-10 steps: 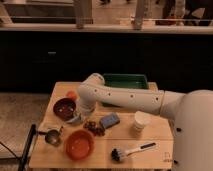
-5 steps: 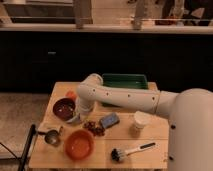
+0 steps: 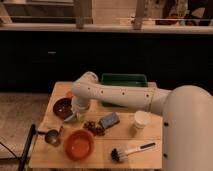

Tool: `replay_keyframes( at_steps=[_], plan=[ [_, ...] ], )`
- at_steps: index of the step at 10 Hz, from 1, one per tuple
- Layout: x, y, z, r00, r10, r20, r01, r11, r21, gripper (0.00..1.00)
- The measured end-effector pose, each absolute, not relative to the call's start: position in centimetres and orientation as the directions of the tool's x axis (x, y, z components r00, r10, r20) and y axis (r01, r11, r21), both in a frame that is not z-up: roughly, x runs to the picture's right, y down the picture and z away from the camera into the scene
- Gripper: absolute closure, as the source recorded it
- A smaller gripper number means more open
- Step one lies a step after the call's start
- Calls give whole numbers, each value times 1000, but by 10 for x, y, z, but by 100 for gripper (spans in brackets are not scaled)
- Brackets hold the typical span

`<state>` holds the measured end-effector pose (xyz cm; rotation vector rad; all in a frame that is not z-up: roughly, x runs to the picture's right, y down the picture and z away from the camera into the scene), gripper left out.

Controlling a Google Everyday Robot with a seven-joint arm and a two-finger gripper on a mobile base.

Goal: Wipe purple bowl with towel

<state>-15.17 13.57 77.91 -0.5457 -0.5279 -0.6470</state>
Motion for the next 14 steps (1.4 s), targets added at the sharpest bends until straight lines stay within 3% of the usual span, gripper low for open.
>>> replay_keyframes(
  at_steps=[5,14],
  plan=[
    [-178,107,777,646,-463,607,716,645,-269,100],
    [-213,88,820,632,-472,614,729,633,-263,100]
  ],
)
